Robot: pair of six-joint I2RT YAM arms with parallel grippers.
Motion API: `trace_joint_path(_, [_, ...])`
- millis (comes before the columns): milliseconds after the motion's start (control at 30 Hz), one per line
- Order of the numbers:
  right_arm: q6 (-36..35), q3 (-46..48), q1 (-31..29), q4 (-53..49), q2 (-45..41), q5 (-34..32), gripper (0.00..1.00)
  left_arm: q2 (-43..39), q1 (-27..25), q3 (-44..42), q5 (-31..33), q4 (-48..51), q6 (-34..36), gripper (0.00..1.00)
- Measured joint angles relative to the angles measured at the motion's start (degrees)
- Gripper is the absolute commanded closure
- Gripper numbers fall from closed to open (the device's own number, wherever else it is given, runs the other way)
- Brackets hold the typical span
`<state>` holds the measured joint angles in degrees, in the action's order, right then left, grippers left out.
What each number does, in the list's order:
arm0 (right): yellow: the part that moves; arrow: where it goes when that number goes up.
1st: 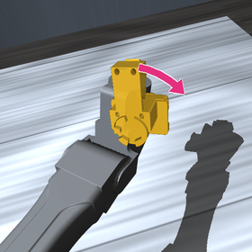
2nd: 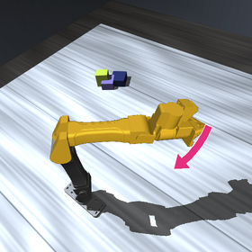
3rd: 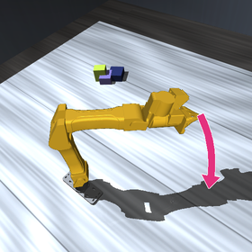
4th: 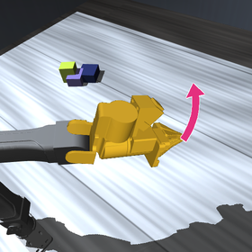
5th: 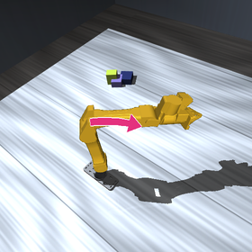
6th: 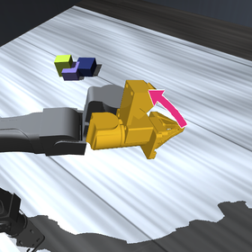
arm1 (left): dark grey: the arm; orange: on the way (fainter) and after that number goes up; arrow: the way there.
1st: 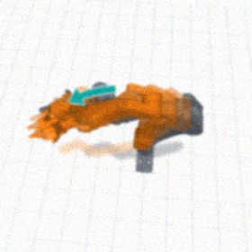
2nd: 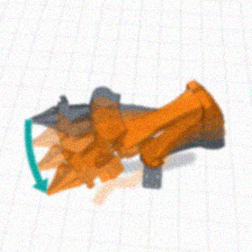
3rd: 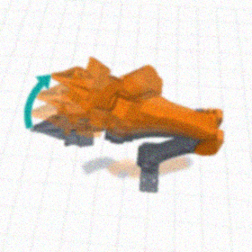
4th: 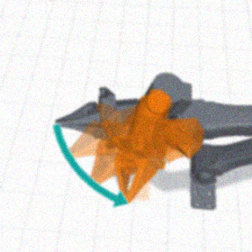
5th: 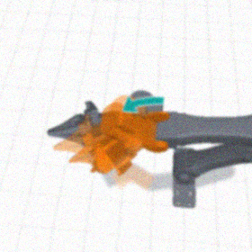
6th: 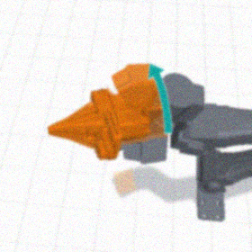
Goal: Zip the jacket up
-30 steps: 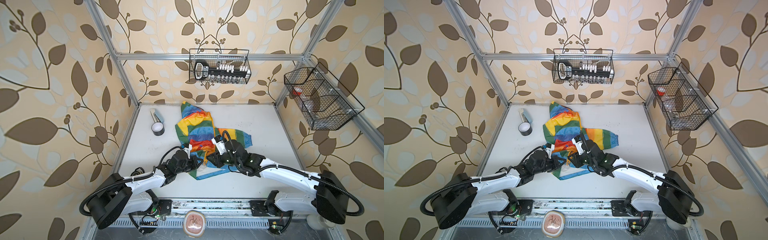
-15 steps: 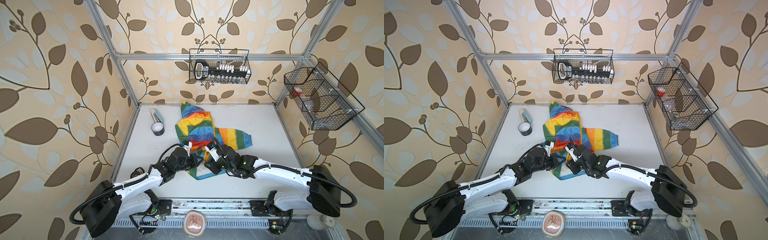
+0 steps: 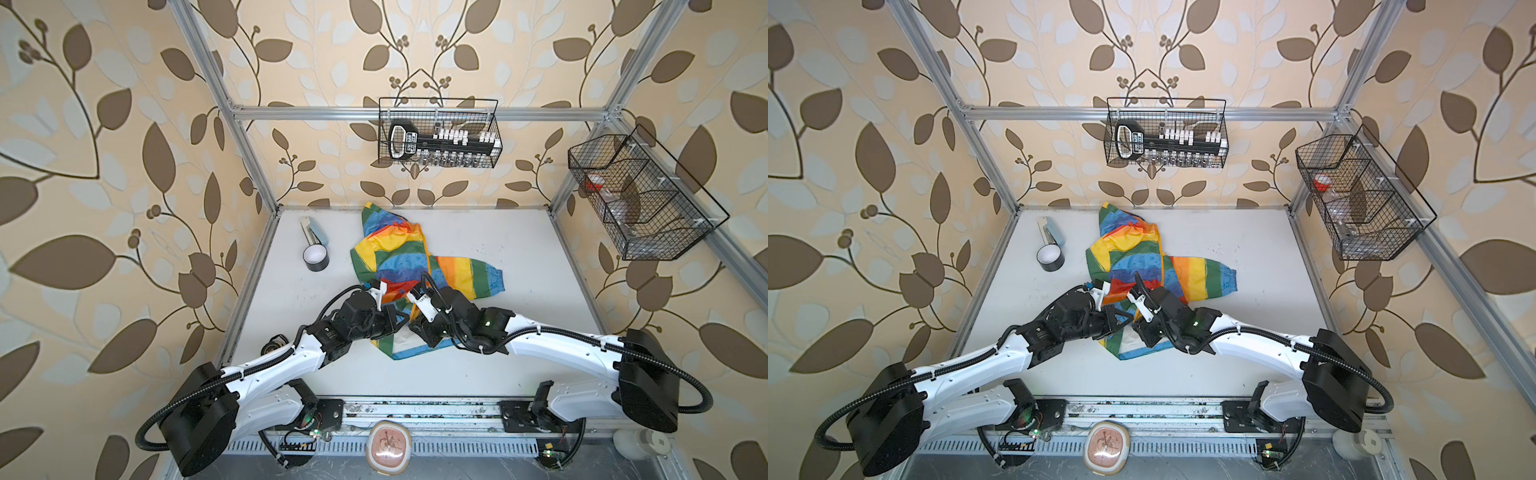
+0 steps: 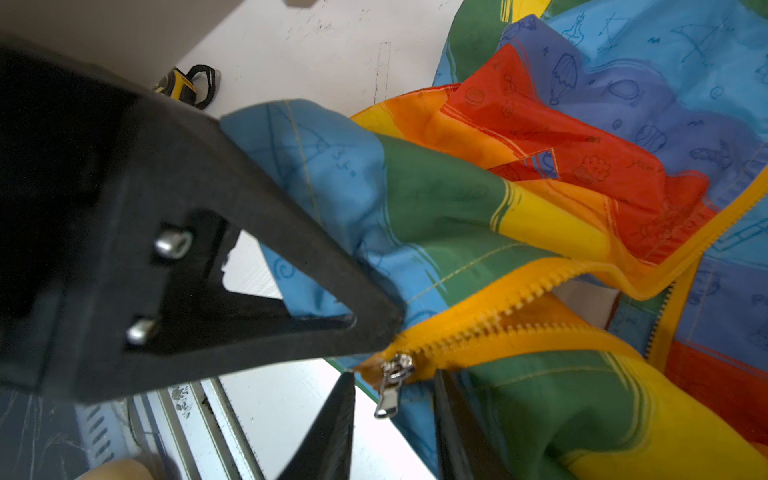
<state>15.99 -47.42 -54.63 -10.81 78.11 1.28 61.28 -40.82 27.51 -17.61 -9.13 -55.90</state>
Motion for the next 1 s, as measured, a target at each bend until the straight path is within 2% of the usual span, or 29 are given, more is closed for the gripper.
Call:
trace_joint_path(200, [-0.26, 0.0, 0.0, -0.13, 0.09, 0.0, 0.65, -0.15, 0.0, 0.02, 0.0, 0.52, 0.17, 1.0])
trace_joint_path(567, [-0.5, 0.09, -0.17, -0.11, 0.07, 0.2, 0.71, -0.15, 0.0, 0.02, -0.2, 0.55, 0.22, 1.0])
trace_joint_path(733, [-0.85, 0.15, -0.48, -0.11, 0.07, 0.28, 0.68, -0.15, 0.0, 0.02, -0.24, 0.55, 0.22, 1.0])
trace_joint_path(1000, [-0.94, 0.63, -0.52, -0.02, 0.07, 0.59, 0.71, -0.68, 0.0, 0.02, -0.31, 0.61, 0.22, 1.0])
